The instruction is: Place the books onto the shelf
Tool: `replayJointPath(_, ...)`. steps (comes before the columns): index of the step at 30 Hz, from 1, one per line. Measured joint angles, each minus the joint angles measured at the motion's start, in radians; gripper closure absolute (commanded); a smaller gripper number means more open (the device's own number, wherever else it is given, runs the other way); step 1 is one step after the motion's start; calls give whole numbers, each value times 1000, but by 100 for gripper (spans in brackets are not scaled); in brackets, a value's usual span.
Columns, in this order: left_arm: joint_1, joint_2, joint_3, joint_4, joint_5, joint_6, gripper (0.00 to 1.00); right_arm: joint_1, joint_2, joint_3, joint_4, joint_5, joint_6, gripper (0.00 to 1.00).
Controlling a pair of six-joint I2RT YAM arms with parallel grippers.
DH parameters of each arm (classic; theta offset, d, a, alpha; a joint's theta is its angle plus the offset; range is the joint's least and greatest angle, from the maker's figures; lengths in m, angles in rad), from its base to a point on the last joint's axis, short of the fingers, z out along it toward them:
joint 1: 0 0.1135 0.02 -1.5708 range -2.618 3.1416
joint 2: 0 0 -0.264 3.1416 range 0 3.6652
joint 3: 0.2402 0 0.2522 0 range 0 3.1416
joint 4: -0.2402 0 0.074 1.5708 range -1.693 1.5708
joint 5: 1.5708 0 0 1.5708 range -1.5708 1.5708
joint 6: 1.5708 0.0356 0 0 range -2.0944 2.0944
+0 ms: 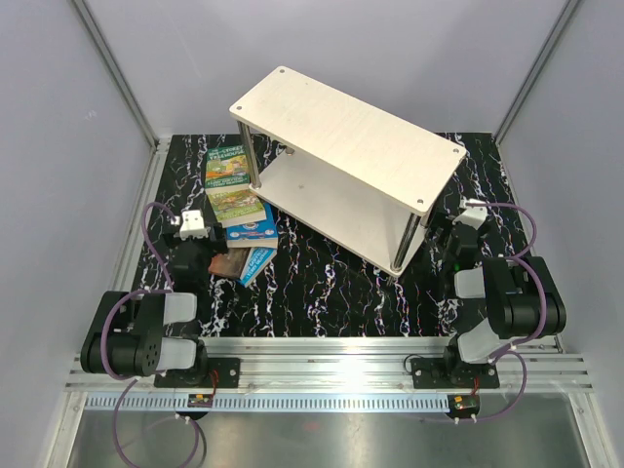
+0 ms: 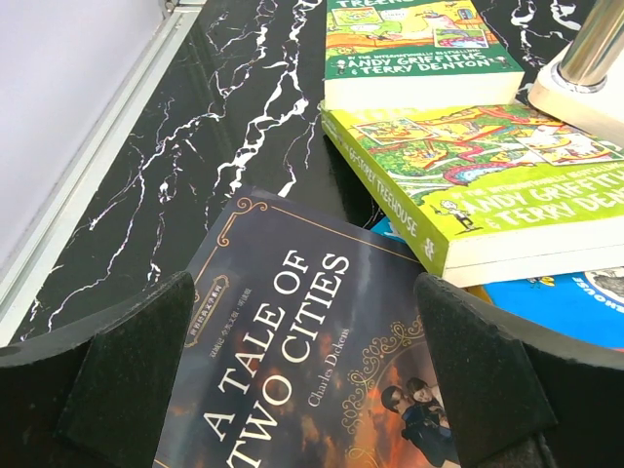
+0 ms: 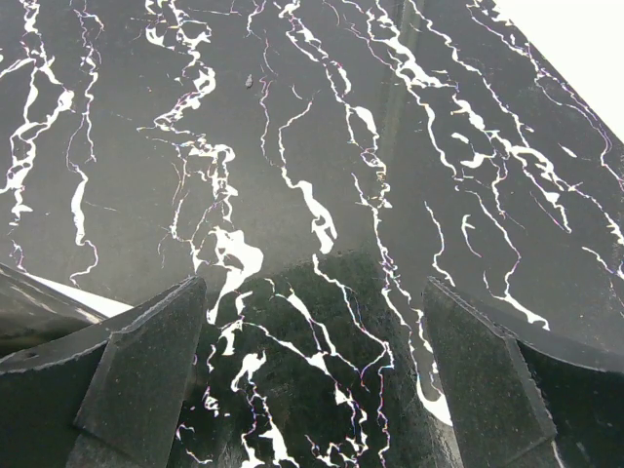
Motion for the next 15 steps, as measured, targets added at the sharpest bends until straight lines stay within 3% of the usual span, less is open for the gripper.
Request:
replayJointPath(11,0,0,0,1,0,0,1,0,-12,0,-12,11,7,0)
replayJointPath(15,2,0,0,0,1,0,1,0,-167,4,-142,58,24,0)
